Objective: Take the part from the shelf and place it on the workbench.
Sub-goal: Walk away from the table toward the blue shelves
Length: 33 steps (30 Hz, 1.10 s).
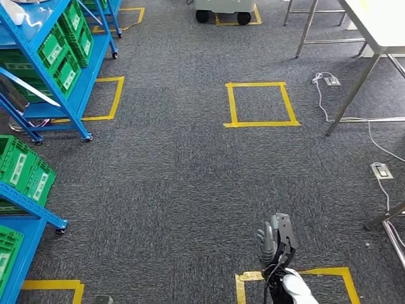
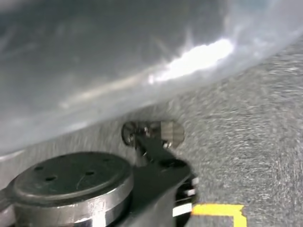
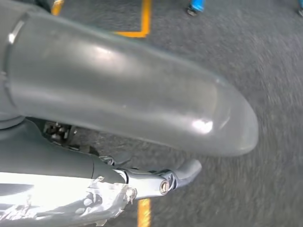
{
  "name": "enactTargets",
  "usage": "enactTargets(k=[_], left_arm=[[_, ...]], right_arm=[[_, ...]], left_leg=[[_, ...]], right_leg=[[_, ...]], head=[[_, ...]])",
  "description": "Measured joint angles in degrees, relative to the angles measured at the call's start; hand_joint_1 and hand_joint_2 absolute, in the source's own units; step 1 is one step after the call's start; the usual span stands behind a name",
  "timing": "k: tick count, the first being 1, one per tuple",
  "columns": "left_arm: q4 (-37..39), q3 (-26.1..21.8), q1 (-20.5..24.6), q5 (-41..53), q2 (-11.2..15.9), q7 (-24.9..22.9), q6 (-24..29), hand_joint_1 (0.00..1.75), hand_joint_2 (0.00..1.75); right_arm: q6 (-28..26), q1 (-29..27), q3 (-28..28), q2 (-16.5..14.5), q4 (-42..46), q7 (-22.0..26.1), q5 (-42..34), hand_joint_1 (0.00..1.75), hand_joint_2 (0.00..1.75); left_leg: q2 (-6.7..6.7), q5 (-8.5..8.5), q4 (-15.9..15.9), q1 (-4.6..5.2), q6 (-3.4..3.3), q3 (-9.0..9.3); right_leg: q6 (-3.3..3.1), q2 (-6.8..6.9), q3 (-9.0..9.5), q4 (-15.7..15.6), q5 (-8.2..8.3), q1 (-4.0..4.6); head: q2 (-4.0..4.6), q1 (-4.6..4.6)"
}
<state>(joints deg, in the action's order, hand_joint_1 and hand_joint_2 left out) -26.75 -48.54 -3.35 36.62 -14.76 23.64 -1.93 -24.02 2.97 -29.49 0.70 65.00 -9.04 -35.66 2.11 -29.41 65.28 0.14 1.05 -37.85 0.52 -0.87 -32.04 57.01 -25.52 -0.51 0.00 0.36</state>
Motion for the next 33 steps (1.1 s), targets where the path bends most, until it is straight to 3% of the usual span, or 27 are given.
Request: enactTargets(k=[2,3,4,5,7,8,9,11,13,15,17,18,19,20,22,24,26,28,30,32,33], left_arm=[[-2.5,-1.3,-1.1,-1.2,0.2,-2.0,-3.2,0.0,0.0],[-3.9,-2.0,-1.8,-1.2,0.3,-2.6,-4.7,0.0,0.0],[-5.5,-2.9,-2.4,-0.8,0.3,-3.1,-6.3,0.0,0.0],[-7.3,-3.7,-3.0,0.0,0.3,-3.4,-8.0,0.0,0.0],[-10.7,-5.4,-3.6,2.1,0.2,-3.7,-11.2,0.0,0.0],[-12.2,-6.2,-3.6,3.2,0.0,-3.9,-12.4,0.0,0.0],[-13.6,-7.0,-3.6,4.1,-0.4,-4.2,-13.4,0.0,0.0],[-16.1,-8.8,-3.9,5.7,-1.2,-4.8,-14.8,0.0,0.0],[-18.3,-10.5,-4.2,6.9,-2.1,-5.2,-15.6,0.0,0.0],[-20.1,-11.9,-3.9,8.1,-2.9,-5.2,-16.2,0.0,0.0],[-21.0,-13.0,-3.5,9.5,-3.6,-4.8,-16.4,0.0,0.0],[-21.3,-13.4,-3.4,10.2,-3.8,-4.6,-16.4,0.0,0.0],[-21.4,-13.8,-3.4,10.8,-3.9,-4.3,-16.3,0.0,0.0],[-21.5,-14.1,-3.3,11.3,-3.9,-3.9,-16.3,0.0,0.0],[-21.5,-14.6,-3.1,12.1,-3.9,-3.4,-16.2,0.0,0.0],[-21.5,-15.1,-2.8,12.7,-3.9,-2.9,-16.1,0.0,0.0],[-21.4,-15.6,-2.7,13.5,-3.8,-2.3,-16.1,0.0,0.0],[-21.4,-16.0,-2.6,14.6,-3.7,-1.2,-16.0,0.0,0.0],[-21.4,-16.2,-2.2,15.7,-3.4,0.0,-15.9,0.0,0.0],[-21.2,-16.1,-1.6,16.3,-3.2,0.7,-16.0,0.0,0.0],[-21.2,-16.1,-1.4,16.6,-3.1,0.9,-16.0,0.0,0.0]], right_arm=[[0.3,1.3,-1.9,-0.2,-1.0,-0.1,0.8,0.0,0.0],[0.2,1.8,-2.5,-0.3,-1.4,-0.2,1.4,0.0,0.0],[0.6,2.5,-2.9,-0.3,-2.4,0.2,2.0,0.0,0.0],[1.6,3.3,-2.8,-0.3,-4.3,1.5,2.5,0.0,0.0],[5.6,5.3,-1.5,-0.2,-10.5,6.2,2.8,0.0,0.0],[7.4,6.3,-0.4,-0.2,-14.0,8.5,2.8,0.0,0.0],[8.6,7.2,0.8,-0.3,-17.0,10.2,2.8,0.0,0.0],[8.8,8.4,3.0,-0.5,-20.9,11.5,2.7,0.0,0.0],[7.2,8.6,4.4,-0.8,-22.0,10.7,2.8,0.0,0.0],[4.9,7.8,5.3,-1.2,-21.9,9.2,2.9,0.0,0.0],[2.9,6.5,5.8,-1.5,-21.4,8.2,2.6,0.0,0.0],[2.4,6.0,5.9,-1.6,-21.2,8.1,2.4,0.0,0.0],[2.3,5.7,6.0,-1.6,-21.1,8.1,2.2,0.0,0.0],[2.3,5.5,6.2,-1.7,-21.1,8.2,1.9,0.0,0.0],[2.7,5.2,6.5,-1.6,-21.1,8.4,1.6,0.0,0.0],[3.2,4.9,6.9,-1.6,-21.1,8.6,1.4,0.0,0.0],[3.5,4.3,7.2,-1.5,-20.6,8.7,1.3,0.0,0.0],[3.5,3.4,7.5,-1.2,-19.3,8.3,1.3,0.0,0.0],[3.3,2.5,8.0,-0.7,-18.0,7.8,1.3,0.0,0.0],[3.1,1.7,8.6,-0.3,-17.2,7.5,1.2,0.0,0.0],[2.9,1.5,8.7,-0.3,-16.9,7.5,1.2,0.0,0.0]], left_leg=[[-1.05,-2.59,6.7,-0.12,0.36,-3.18],[-1.26,-2.41,7.6,-0.2,0.51,-3.55],[-1.56,-1.19,6.2,-0.3,0.64,-2.73],[-2.23,0.66,2.8,-0.39,0.73,-0.86],[-4.84,3.62,-4.9,-0.39,0.68,3.45],[-5.59,4.24,-7.3,-0.3,0.44,4.66],[-5.84,4.37,-8.4,-0.16,0.09,5.1],[-4.39,4.44,-8.6,-0.06,-0.78,4.88],[-3.27,4.65,-8.7,-0.24,-1.49,4.87],[-2.01,4.86,-8.7,-0.35,-2.01,4.79],[-0.28,4.97,-8.7,-0.24,-2.25,4.69],[0.59,4.99,-8.7,-0.19,-2.28,4.68],[1.42,5.02,-8.7,-0.16,-2.28,4.71],[2.21,5.04,-8.7,-0.17,-2.25,4.75],[3.67,5.11,-8.6,-0.16,-1.98,4.7],[4.9,5.34,-8.5,-0.24,-1.34,4.33],[5.94,5.73,-8.8,-0.51,-0.52,3.92],[3.83,4.8,-7.6,-0.47,0.02,3.15],[0.04,1.37,-2.3,-0.29,0.35,0.65],[-1.33,-2.04,5.2,-0.35,0.66,-2.77],[-1.48,-2.45,7.3,-0.38,0.75,-3.59]], right_leg=[[-0.12,1.55,-0.15,0.0,-0.01,0.08],[-0.12,2.38,-0.18,0.0,-0.03,0.07],[-0.07,3.21,-0.18,0.0,-0.05,0.04],[0.03,4.01,-0.13,0.0,-0.11,0.0],[0.59,5.54,-0.05,0.2,-0.36,0.21],[0.94,6.28,0.03,0.4,-0.51,0.35],[1.3,7.01,0.14,0.4,-0.61,0.48],[1.91,8.01,0.36,0.4,-0.78,0.37],[2.49,5.99,-0.29,2.1,-2.22,0.11],[2.77,2.53,-3.06,8.5,-5.82,-0.03],[2.69,1.13,-6.61,16.2,-8.74,0.0],[2.58,0.92,-7.41,17.6,-8.73,0.02],[2.41,0.73,-7.11,16.7,-7.6,0.02],[2.23,0.31,-5.66,13.4,-5.61,0.0],[2.01,-2.01,-1.78,5.1,-2.25,-0.24],[1.93,-3.65,0.3,1.1,-1.46,-0.32],[1.5,-2.83,0.56,0.8,-1.35,-0.13],[0.72,-1.45,0.62,0.4,-0.93,-0.09],[0.2,0.16,0.62,0.1,-0.72,-0.01],[0.03,1.94,0.51,0.1,-0.76,0.14],[0.0,2.79,0.48,0.1,-0.79,0.17]], head=[[0.0,0.02],[0.0,0.03],[0.0,0.03],[0.0,0.03],[0.0,0.11],[0.0,0.04],[0.0,-0.01],[0.0,-0.21],[0.0,-0.4],[0.0,-0.63],[0.0,-0.72],[0.0,-0.76],[0.0,-0.76],[0.0,-0.77],[0.0,-0.75],[0.0,-0.73],[0.0,-0.7],[0.0,-0.55],[0.0,-0.34],[0.0,-0.27],[0.0,-0.27]])
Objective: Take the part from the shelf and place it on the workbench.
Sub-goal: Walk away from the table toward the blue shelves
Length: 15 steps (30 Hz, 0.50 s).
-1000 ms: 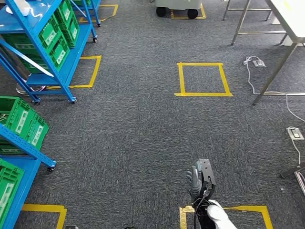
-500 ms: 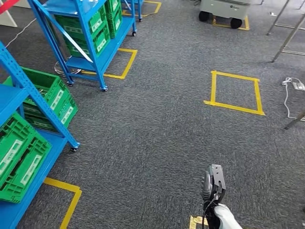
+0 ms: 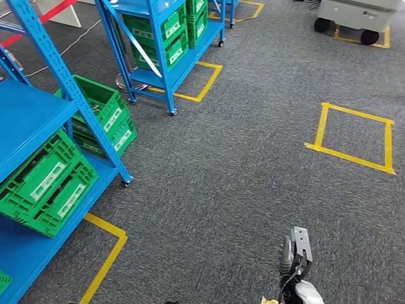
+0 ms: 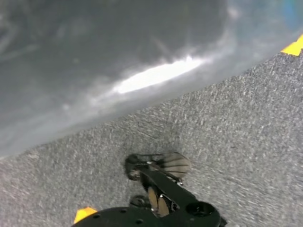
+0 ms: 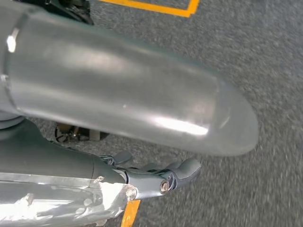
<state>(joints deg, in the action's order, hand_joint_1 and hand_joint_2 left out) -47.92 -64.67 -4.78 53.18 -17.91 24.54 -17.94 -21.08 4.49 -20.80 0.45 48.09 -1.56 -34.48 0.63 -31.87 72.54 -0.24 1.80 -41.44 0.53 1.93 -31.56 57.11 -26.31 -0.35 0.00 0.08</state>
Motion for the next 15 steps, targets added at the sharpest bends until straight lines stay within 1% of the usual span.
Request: enactTargets(k=[1,2,3,4,5,6,7,8,9,10,11,12,13,14,15], left_arm=[[0.1,0.0,0.1,0.3,0.1,0.2,0.0,0.0,0.0],[0.1,0.1,0.1,0.6,0.2,0.3,0.0,0.0,0.0],[0.2,0.1,0.2,0.8,0.3,0.4,0.0,0.0,0.0],[0.2,0.3,0.3,1.0,0.4,0.4,0.0,0.0,0.0],[0.3,0.5,0.5,1.2,0.4,0.5,0.0,0.0,0.0],[0.4,0.7,0.7,1.4,0.5,0.6,0.1,0.0,0.0],[0.4,0.9,0.9,1.5,0.5,0.7,0.1,0.0,0.0],[0.5,1.0,0.9,1.6,0.5,0.8,0.1,0.0,0.0],[0.6,1.1,0.8,1.7,0.6,0.9,0.1,0.0,0.0],[0.6,1.2,0.7,1.8,0.7,1.0,0.2,0.0,0.0],[0.7,1.4,0.8,2.0,0.7,1.0,0.3,0.0,0.0],[0.8,1.8,0.9,2.1,0.8,1.1,0.5,0.0,0.0],[1.0,2.3,1.0,2.2,0.8,1.1,0.7,0.0,0.0],[1.2,2.8,1.1,2.3,0.8,1.1,0.9,0.0,0.0],[1.3,3.1,1.2,2.4,0.9,1.1,1.1,0.0,0.0]], right_arm=[[-0.2,-0.1,0.1,0.0,0.4,0.0,0.0,0.0,0.0],[-0.5,-0.2,0.1,0.0,0.8,-0.1,-0.1,0.0,0.0],[-0.8,-0.2,0.1,0.0,1.1,-0.1,-0.2,0.0,0.0],[-1.1,-0.2,0.1,0.0,1.5,0.0,-0.3,0.0,0.0],[-1.3,-0.3,0.2,0.0,1.8,0.0,-0.4,0.0,0.0],[-1.5,-0.3,0.3,0.0,2.1,0.0,-0.5,0.0,0.0],[-1.7,-0.3,0.4,0.0,2.3,0.0,-0.6,0.0,0.0],[-1.7,-0.3,0.4,0.0,2.5,0.1,-0.8,0.0,0.0],[-1.8,-0.3,0.4,0.0,2.7,0.1,-0.9,0.0,0.0],[-1.9,-0.3,0.4,0.0,2.9,0.1,-1.1,0.0,0.0],[-2.1,-0.2,0.4,0.0,3.0,0.2,-1.4,0.0,0.0],[-2.3,-0.2,0.5,0.0,3.1,0.3,-1.7,0.0,0.0],[-2.6,-0.2,0.5,-0.1,3.1,0.3,-2.0,0.0,0.0],[-2.8,-0.2,0.5,-0.1,3.1,0.3,-2.3,0.0,0.0],[-2.9,-0.2,0.5,-0.1,3.1,0.3,-2.5,0.0,0.0]], left_leg=[[-0.13,0.67,-0.1,-0.02,0.06,0.24],[-0.48,2.24,-2.5,-0.03,0.06,1.61],[-1.4,4.14,-6.2,-0.01,0.01,3.75],[-2.89,5.6,-10.3,0.11,0.03,5.95],[-4.0,6.5,-13.3,0.21,-0.2,7.55],[-4.71,6.81,-15.1,0.33,-0.47,8.42],[-4.65,6.73,-15.8,0.49,-0.8,8.59],[-3.82,6.77,-15.8,0.51,-1.31,8.46],[-3.14,6.86,-15.9,0.47,-1.65,8.44],[-2.47,6.98,-16.0,0.37,-2.0,8.47],[-1.77,7.13,-16.1,0.23,-2.34,8.49],[-1.06,7.23,-16.2,0.11,-2.6,8.46],[-0.27,7.28,-16.2,0.1,-2.78,8.39],[0.58,7.33,-16.1,0.13,-2.88,8.33],[1.45,7.35,-16.1,0.16,-2.91,8.31]], right_leg=[[-0.01,0.79,0.0,0.0,-0.03,0.0],[0.04,1.49,0.04,0.0,-0.06,-0.01],[0.14,2.16,0.14,0.0,-0.13,0.01],[0.35,2.78,0.22,0.1,-0.27,0.18],[0.61,3.42,0.29,0.2,-0.43,0.39],[0.91,4.08,0.37,0.3,-0.59,0.59],[1.21,4.77,0.48,0.3,-0.7,0.74],[1.48,5.47,0.65,0.3,-0.77,0.72],[1.81,5.52,0.71,0.3,-0.99,0.58],[2.12,4.58,0.49,1.1,-1.65,0.42],[2.4,3.01,-0.33,3.0,-2.93,0.26],[2.6,1.06,-1.79,6.2,-4.68,0.11],[2.68,-0.52,-3.69,10.4,-6.64,0.07],[2.7,-1.32,-5.63,14.3,-8.15,0.06],[2.64,-1.67,-6.96,16.8,-8.7,0.09]], head=[[0.0,0.01],[0.0,0.02],[0.0,0.02],[0.0,0.08],[0.0,0.06],[0.0,0.0],[0.0,-0.06],[0.0,-0.14],[0.0,-0.2],[0.0,-0.27],[0.0,-0.39],[0.0,-0.56],[0.0,-0.69],[0.0,-0.77],[0.0,-0.79]])
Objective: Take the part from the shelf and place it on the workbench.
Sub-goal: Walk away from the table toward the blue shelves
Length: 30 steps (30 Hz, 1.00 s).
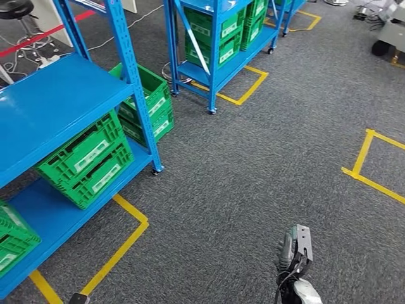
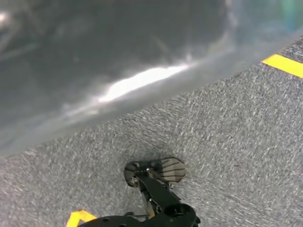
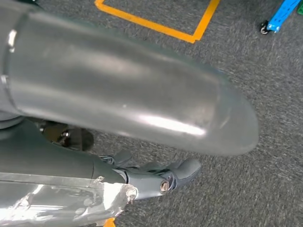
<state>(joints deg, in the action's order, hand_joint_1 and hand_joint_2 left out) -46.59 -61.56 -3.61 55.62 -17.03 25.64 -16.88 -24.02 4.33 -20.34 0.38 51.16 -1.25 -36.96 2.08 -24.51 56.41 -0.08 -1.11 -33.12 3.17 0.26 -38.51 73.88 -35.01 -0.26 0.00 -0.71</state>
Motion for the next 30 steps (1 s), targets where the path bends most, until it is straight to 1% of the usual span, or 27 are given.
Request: enactTargets(k=[1,2,3,4,5,6,7,8,9,10,11,13,14,15,16,17,18,19,20,21,22,24,25,26,27,28,30], left_arm=[[0.2,0.3,0.0,0.0,0.0,0.0,0.1,0.0,0.0],[0.3,0.5,0.0,0.1,0.1,0.0,0.1,0.0,0.0],[0.4,0.7,-0.1,0.1,0.1,0.0,0.2,0.0,0.0],[0.5,0.9,-0.1,0.1,0.2,0.0,0.2,0.0,0.0],[0.6,1.2,0.0,0.0,0.2,0.0,0.3,0.0,0.0],[0.6,1.6,0.0,-0.1,0.2,0.0,0.5,0.0,0.0],[0.7,2.0,-0.1,-0.2,0.3,0.0,0.7,0.0,0.0],[0.8,2.4,-0.2,-0.3,0.3,0.0,0.8,0.0,0.0],[0.9,2.8,-0.3,-0.4,0.3,-0.1,0.9,0.0,0.0],[1.0,3.2,-0.5,-0.5,0.4,-0.1,1.0,0.0,0.0],[1.2,3.7,-0.5,-0.6,0.5,-0.1,1.0,0.0,0.0],[1.5,4.7,-0.3,-0.9,0.5,-0.2,1.2,0.0,0.0],[1.8,5.2,-0.2,-1.0,0.6,-0.2,1.3,0.0,0.0],[2.0,5.7,-0.1,-1.2,0.6,-0.2,1.3,0.0,0.0],[2.3,6.1,-0.2,-1.3,0.7,-0.2,1.4,0.0,0.0],[2.5,6.4,-0.3,-1.4,0.7,-0.1,1.5,0.0,0.0],[2.7,6.7,-0.4,-1.6,0.8,-0.1,1.6,0.0,0.0],[2.7,7.0,-0.4,-1.7,0.9,-0.1,1.7,0.0,0.0],[2.8,7.3,-0.3,-1.7,1.0,-0.1,1.8,0.0,0.0],[2.9,7.7,-0.2,-1.8,1.1,-0.1,1.9,0.0,0.0],[3.0,8.0,-0.2,-1.9,1.1,-0.1,2.0,0.0,0.0],[3.2,8.3,-0.3,-2.0,1.2,-0.1,2.0,0.0,0.0],[3.3,8.5,-0.4,-2.1,1.3,-0.1,2.1,0.0,0.0],[3.4,8.6,-0.5,-2.1,1.4,-0.1,2.1,0.0,0.0],[3.4,8.8,-0.5,-2.1,1.4,-0.1,2.1,0.0,0.0],[3.5,9.0,-0.4,-2.1,1.4,-0.1,2.1,0.0,0.0],[3.7,9.2,-0.3,-2.1,1.4,-0.1,2.1,0.0,0.0]], right_arm=[[0.0,0.0,0.0,0.0,0.0,0.0,-0.1,0.0,0.0],[-0.1,0.1,0.0,0.0,0.0,0.0,-0.2,0.0,0.0],[-0.1,0.3,0.0,0.0,0.0,0.1,-0.3,0.0,0.0],[-0.3,0.4,0.0,0.0,0.0,0.2,-0.5,0.0,0.0],[-0.4,0.6,0.0,-0.1,0.0,0.3,-0.7,0.0,0.0],[-0.6,0.7,0.0,-0.1,-0.1,0.5,-1.1,0.0,0.0],[-0.9,0.8,0.0,-0.3,-0.1,0.7,-1.4,0.0,0.0],[-1.1,1.0,0.0,-0.5,-0.1,0.8,-1.8,0.0,0.0],[-1.4,1.2,0.0,-0.8,-0.1,0.9,-2.1,0.0,0.0],[-1.7,1.5,0.0,-1.1,-0.1,1.1,-2.4,0.0,0.0],[-1.9,1.8,0.0,-1.3,-0.2,1.2,-2.6,0.0,0.0],[-2.2,2.4,0.0,-1.6,-0.4,1.4,-3.1,0.0,0.0],[-2.4,2.6,0.0,-1.8,-0.7,1.5,-3.4,0.0,0.0],[-2.6,2.8,0.0,-2.0,-1.0,1.6,-3.7,0.0,0.0],[-2.7,3.0,0.0,-2.2,-1.3,1.7,-3.9,0.0,0.0],[-2.8,3.3,0.0,-2.4,-1.6,1.8,-4.1,0.0,0.0],[-2.8,3.6,0.0,-2.7,-1.8,2.0,-4.2,0.0,0.0],[-2.8,3.9,0.0,-2.9,-2.0,2.1,-4.4,0.0,0.0],[-2.9,4.2,0.0,-3.1,-2.2,2.2,-4.5,0.0,0.0],[-2.9,4.5,0.0,-3.3,-2.5,2.3,-4.7,0.0,0.0],[-2.9,4.8,0.0,-3.4,-2.8,2.4,-4.9,0.0,0.0],[-3.0,5.4,0.0,-3.8,-3.2,2.5,-5.0,0.0,0.0],[-3.0,5.7,0.0,-4.0,-3.4,2.5,-5.1,0.0,0.0],[-3.0,5.9,0.0,-4.1,-3.5,2.5,-5.1,0.0,0.0],[-3.0,6.1,-0.1,-4.1,-3.7,2.5,-5.1,0.0,0.0],[-3.0,6.1,-0.1,-4.1,-3.9,2.5,-5.2,0.0,0.0],[-3.0,6.0,-0.1,-4.1,-4.3,2.5,-5.2,0.0,0.0]], left_leg=[[0.89,0.03,0.0,0.02,0.01,0.02],[1.76,0.06,0.0,0.02,0.05,0.07],[2.62,0.1,0.1,-0.02,0.13,0.14],[3.41,0.15,0.1,0.02,0.3,0.13],[4.12,0.22,0.2,0.02,0.52,-0.01],[4.77,0.37,0.2,-0.02,0.85,-0.25],[5.41,0.59,0.2,-0.11,1.26,-0.57],[6.07,0.83,0.1,-0.26,1.67,-0.86],[6.2,0.93,0.1,-0.38,2.05,-1.09],[5.25,0.59,0.5,-0.32,2.36,-1.42],[3.61,-0.39,1.9,-0.2,2.64,-2.17],[-0.12,-3.81,8.1,0.01,3.04,-5.23],[-0.93,-5.5,12.1,-0.03,3.21,-7.17],[-1.24,-6.4,15.1,-0.07,3.33,-8.6],[-1.41,-6.32,16.4,-0.09,3.41,-9.12],[-1.63,-5.21,15.3,-0.1,3.42,-8.49],[-2.15,-3.37,12.2,-0.08,3.34,-6.76],[-3.53,-1.51,8.2,0.05,3.12,-4.48],[-4.94,-0.34,4.3,0.29,2.81,-2.37],[-6.06,0.25,1.5,0.5,2.43,-0.9],[-6.65,0.23,0.1,0.63,2.06,-0.25],[-5.37,-0.11,-0.4,0.49,1.37,-0.04],[-4.67,-0.17,-0.5,0.31,1.06,0.17],[-3.96,-0.21,-0.5,0.13,0.76,0.45],[-3.25,-0.23,-0.6,-0.05,0.53,0.7],[-2.52,-0.31,-0.6,-0.15,0.36,0.77],[-0.79,-0.53,-0.6,-0.29,0.2,0.93]], right_leg=[[-0.11,-0.2,-0.32,0.2,0.63,0.03],[-0.27,-0.47,0.51,-1.9,2.32,0.02],[-0.41,-1.2,2.25,-5.7,4.61,-0.05],[-0.49,-2.68,4.15,-9.9,6.36,-0.22],[-0.53,-4.08,5.81,-13.2,7.43,-0.42],[-0.58,-5.14,6.79,-15.1,7.84,-0.53],[-0.71,-5.58,7.09,-15.7,7.67,-0.53],[-0.94,-5.07,7.16,-15.9,7.75,-0.45],[-1.32,-4.36,7.09,-15.9,7.93,-0.4],[-1.75,-3.68,7.12,-16.1,8.13,-0.4],[-2.2,-2.9,7.18,-16.4,8.28,-0.39],[-2.91,-1.19,7.25,-16.8,8.28,-0.22],[-3.12,-0.2,7.25,-16.8,8.16,-0.11],[-3.22,0.78,7.28,-16.8,8.05,-0.05],[-3.25,1.7,7.36,-16.8,7.95,-0.03],[-3.2,2.51,7.48,-16.8,7.84,-0.02],[-3.08,3.24,7.68,-16.8,7.72,-0.02],[-2.89,3.93,7.93,-16.8,7.54,0.04],[-2.6,4.58,8.12,-16.7,7.25,0.2],[-2.31,5.25,8.34,-16.7,6.99,0.4],[-1.98,5.91,8.6,-16.6,6.81,0.59],[-1.28,6.74,9.05,-16.3,6.55,0.65],[-0.91,6.11,9.0,-15.7,6.2,0.49],[-0.59,4.8,8.4,-14.3,5.45,0.3],[-0.32,3.2,7.07,-11.8,4.25,0.11],[-0.1,1.54,5.11,-8.2,2.75,-0.06],[0.26,0.15,0.42,-0.9,0.45,-0.25]], head=[[0.0,-0.01],[0.0,0.01],[0.0,0.0],[0.0,0.01],[0.0,0.05],[0.0,0.05],[0.0,0.08],[0.0,0.1],[0.0,0.08],[0.0,0.22],[0.0,0.37],[0.0,0.68],[0.0,0.71],[0.0,0.71],[0.0,0.72],[0.0,0.73],[0.0,0.73],[0.0,0.74],[0.0,0.81],[0.0,0.79],[0.0,0.78],[0.0,0.66],[0.0,0.61],[-0.01,0.52],[-0.01,0.44],[-0.01,0.28],[0.0,0.07]])
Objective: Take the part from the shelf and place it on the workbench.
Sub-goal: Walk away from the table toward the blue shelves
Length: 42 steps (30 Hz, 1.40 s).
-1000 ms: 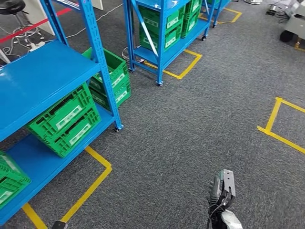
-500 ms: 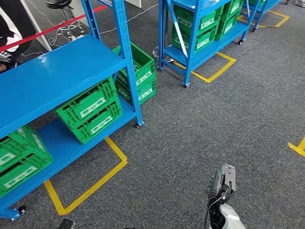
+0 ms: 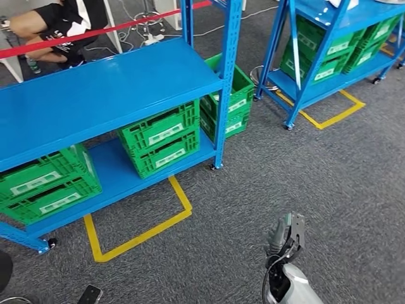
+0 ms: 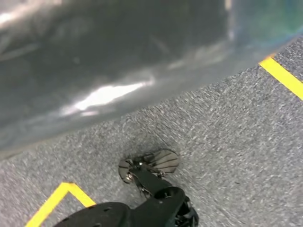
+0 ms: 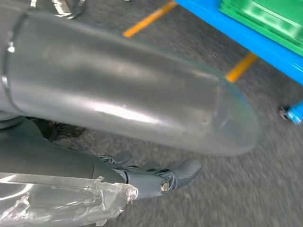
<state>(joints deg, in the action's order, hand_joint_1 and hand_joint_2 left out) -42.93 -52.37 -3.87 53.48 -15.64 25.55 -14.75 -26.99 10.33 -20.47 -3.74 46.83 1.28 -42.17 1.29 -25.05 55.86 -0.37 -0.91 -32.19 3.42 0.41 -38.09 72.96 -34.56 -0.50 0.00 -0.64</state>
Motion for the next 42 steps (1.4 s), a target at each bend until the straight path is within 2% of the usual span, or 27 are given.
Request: enactTargets(k=[1,2,3,4,5,7,9,10,12,14,16,17,19,20,22,23,25,27,29,31,32,33,34,36,38,40,42], left_arm=[[0.1,0.1,-0.1,0.0,0.0,0.0,0.0,0.0,0.0],[0.2,0.1,-0.2,-0.1,0.0,0.0,0.0,0.0,0.0],[0.3,0.2,-0.3,-0.4,0.0,-0.1,0.2,0.0,0.0],[0.4,0.3,-0.4,-0.9,0.1,-0.3,0.4,0.0,0.0],[0.4,0.5,-0.4,-1.6,0.1,-0.6,0.6,0.0,0.0],[0.5,0.6,-0.7,-3.2,0.2,-1.0,0.9,0.0,0.0],[0.5,0.7,-1.3,-4.3,0.3,-1.0,0.9,0.0,0.0],[0.5,0.7,-1.8,-4.8,0.3,-1.1,0.9,0.0,0.0],[0.5,0.7,-2.1,-5.4,0.4,-1.2,0.9,0.0,0.0],[0.5,0.7,-2.2,-5.8,0.3,-1.2,0.7,0.0,0.0],[0.5,0.7,-2.5,-6.1,0.2,-1.2,0.6,0.0,0.0],[0.5,0.7,-2.8,-6.1,0.2,-1.2,0.5,0.0,0.0],[0.5,0.7,-3.1,-6.1,0.2,-1.1,0.3,0.0,0.0],[0.4,0.7,-3.1,-6.1,0.3,-1.0,0.3,0.0,0.0],[0.3,0.7,-2.9,-6.0,0.2,-1.0,0.1,0.0,0.0],[0.2,0.7,-2.9,-6.0,0.2,-0.9,0.1,0.0,0.0],[0.2,0.7,-3.1,-6.0,0.0,-0.9,0.0,0.0,0.0],[0.1,0.6,-3.2,-6.0,-0.1,-0.9,0.0,0.0,0.0],[0.0,0.6,-2.9,-6.0,-0.1,-0.9,0.0,0.0,0.0],[0.0,0.6,-2.8,-5.8,-0.2,-0.9,-0.1,0.0,0.0],[0.0,0.6,-2.9,-5.7,-0.2,-0.9,-0.1,0.0,0.0],[0.0,0.5,-2.9,-5.6,-0.2,-0.9,-0.1,0.0,0.0],[0.0,0.5,-3.0,-5.6,-0.2,-0.9,0.0,0.0,0.0],[0.0,0.5,-2.9,-5.6,-0.2,-0.9,0.0,0.0,0.0],[0.0,0.3,-3.0,-5.6,-0.2,-0.9,0.0,0.0,0.0],[0.0,0.1,-3.2,-5.5,-0.2,-0.8,0.0,0.0,0.0],[0.0,-0.1,-3.3,-5.5,-0.2,-0.8,0.1,0.0,0.0]], right_arm=[[0.0,-0.1,0.0,0.0,-0.2,0.0,-0.1,0.0,0.0],[0.0,-0.1,-0.1,0.0,-0.3,0.2,-0.3,0.0,0.0],[0.1,-0.1,-0.1,0.0,-0.4,0.3,-0.5,0.0,0.0],[0.1,-0.2,-0.1,0.0,-0.4,0.5,-0.8,0.0,0.0],[0.0,-0.6,-0.2,0.0,-0.2,0.4,-0.9,0.0,0.0],[-0.9,-1.8,-0.6,0.1,1.1,-0.2,-1.1,0.0,0.0],[-1.7,-3.4,-1.1,0.2,3.3,-0.5,-1.4,0.0,0.0],[-1.9,-4.3,-1.4,0.4,4.4,-0.5,-1.5,0.0,0.0],[-2.1,-6.0,-2.0,1.0,6.8,-0.5,-1.6,0.0,0.0],[-2.5,-7.6,-2.7,1.8,8.7,-0.6,-1.8,0.0,0.0],[-2.9,-8.6,-3.3,2.5,10.1,-0.7,-2.2,0.0,0.0],[-3.0,-8.9,-3.6,2.8,10.7,-0.7,-2.4,0.0,0.0],[-3.0,-9.0,-4.2,3.2,11.7,-0.7,-2.6,0.0,0.0],[-2.9,-9.0,-4.4,3.3,12.0,-0.7,-2.6,0.0,0.0],[-2.9,-9.1,-5.0,3.6,12.5,-0.7,-2.6,0.0,0.0],[-2.8,-9.2,-5.2,3.8,12.6,-0.7,-2.7,0.0,0.0],[-2.8,-9.2,-5.5,4.0,13.0,-0.7,-2.7,0.0,0.0],[-2.7,-9.1,-5.8,4.2,13.3,-0.6,-2.6,0.0,0.0],[-2.6,-9.1,-6.1,4.4,13.4,-0.5,-2.5,0.0,0.0],[-2.4,-9.3,-6.5,4.6,13.4,-0.5,-2.4,0.0,0.0],[-2.3,-9.4,-6.6,4.7,13.4,-0.5,-2.4,0.0,0.0],[-2.3,-9.4,-6.8,4.7,13.4,-0.5,-2.4,0.0,0.0],[-2.2,-9.3,-6.9,4.8,13.4,-0.5,-2.3,0.0,0.0],[-2.0,-9.2,-7.1,4.8,13.3,-0.5,-2.3,0.0,0.0],[-1.9,-9.2,-7.4,4.9,13.2,-0.5,-2.3,0.0,0.0],[-1.8,-9.1,-7.7,4.9,13.2,-0.5,-2.2,0.0,0.0],[-1.8,-8.8,-7.8,4.9,13.2,-0.5,-2.1,0.0,0.0]], left_leg=[[0.93,-0.17,0.0,-0.07,0.05,0.19],[1.86,-0.38,0.0,-0.19,0.2,0.5],[2.79,-0.67,0.0,-0.37,0.46,0.93],[3.66,-1.01,0.1,-0.54,0.82,1.31],[4.51,-1.32,0.2,-0.69,1.2,1.61],[6.01,-1.77,0.3,-0.88,2.0,1.45],[6.85,-1.99,0.4,-1.03,2.65,1.2],[6.23,-2.09,0.7,-1.0,2.91,1.14],[3.15,-3.13,3.8,-0.7,3.25,-0.51],[0.13,-5.67,10.9,-0.47,3.36,-4.81],[-0.65,-7.08,16.4,-0.38,3.13,-8.76],[-0.75,-6.24,16.6,-0.24,2.85,-9.45],[-1.59,-1.69,11.3,0.43,1.79,-7.84],[-2.83,0.35,7.7,1.04,1.1,-6.46],[-4.92,1.88,2.9,1.9,0.32,-4.6],[-5.17,1.68,2.3,2.09,0.29,-4.36],[-4.03,2.12,1.8,1.82,0.31,-4.03],[-2.72,2.26,1.4,1.29,-0.02,-3.62],[-1.32,2.2,1.3,0.91,-0.32,-3.46],[0.33,2.09,1.3,0.73,-0.4,-3.4],[1.2,2.01,1.4,0.61,-0.34,-3.32],[2.08,1.92,1.4,0.46,-0.18,-3.18],[2.96,1.83,1.4,0.3,0.07,-3.02],[4.56,1.67,1.6,0.2,0.79,-2.97],[5.8,1.81,1.7,0.21,1.62,-3.26],[6.58,2.14,1.4,0.03,2.37,-3.48],[4.48,1.15,2.8,0.13,2.97,-4.24]], right_leg=[[0.13,-0.18,-1.56,1.6,0.12,-0.06],[0.22,-0.29,-2.01,0.9,1.52,-0.15],[0.36,-0.59,-1.37,-2.0,4.0,-0.3],[0.63,-1.58,-0.1,-6.0,6.8,-0.6],[0.8,-3.1,1.15,-9.7,8.45,-0.92],[0.23,-5.33,2.77,-13.6,9.14,-1.29],[-1.13,-4.75,3.3,-13.7,8.52,-1.16],[-1.6,-4.15,3.52,-13.8,8.6,-1.11],[-2.42,-2.78,4.42,-14.0,8.23,-0.95],[-3.07,-1.07,5.26,-14.1,7.6,-0.46],[-3.47,0.5,6.1,-14.1,6.89,0.05],[-3.57,1.13,6.58,-14.1,6.54,0.26],[-3.65,2.24,7.67,-14.2,5.74,0.63],[-3.61,2.8,8.29,-14.2,5.3,0.85],[-3.32,4.06,8.84,-14.1,4.34,1.33],[-3.07,4.68,8.95,-14.2,3.93,1.51],[-2.45,5.33,9.31,-14.3,3.2,1.61],[-1.73,3.03,8.82,-12.0,1.43,1.41],[-1.1,0.26,5.35,-5.3,-1.87,1.0],[-0.62,-0.26,1.26,1.2,-3.62,0.64],[-0.42,-0.3,0.29,1.8,-2.84,0.46],[-0.22,-0.44,0.44,0.2,-0.93,0.24],[0.0,-0.98,1.53,-3.2,1.61,-0.05],[0.28,-3.86,4.21,-10.4,5.41,-0.85],[-0.25,-5.52,5.38,-13.0,6.31,-1.14],[-1.28,-4.29,5.61,-13.1,6.55,-0.97],[-2.12,-2.97,5.83,-13.5,6.81,-0.97]], head=[[0.0,-0.06],[0.0,-0.09],[0.0,-0.09],[0.0,-0.14],[0.0,-0.27],[0.0,-0.56],[0.0,-0.63],[0.0,-0.62],[0.0,-0.36],[0.0,-0.12],[0.0,-0.11],[0.0,-0.09],[0.0,-0.04],[0.0,-0.05],[0.0,0.03],[0.0,0.06],[0.0,0.09],[0.0,-0.02],[0.0,-0.23],[0.0,-0.27],[0.0,-0.27],[0.0,-0.26],[0.0,-0.27],[0.0,-0.33],[0.0,-0.25],[0.0,-0.14],[0.0,0.18]])
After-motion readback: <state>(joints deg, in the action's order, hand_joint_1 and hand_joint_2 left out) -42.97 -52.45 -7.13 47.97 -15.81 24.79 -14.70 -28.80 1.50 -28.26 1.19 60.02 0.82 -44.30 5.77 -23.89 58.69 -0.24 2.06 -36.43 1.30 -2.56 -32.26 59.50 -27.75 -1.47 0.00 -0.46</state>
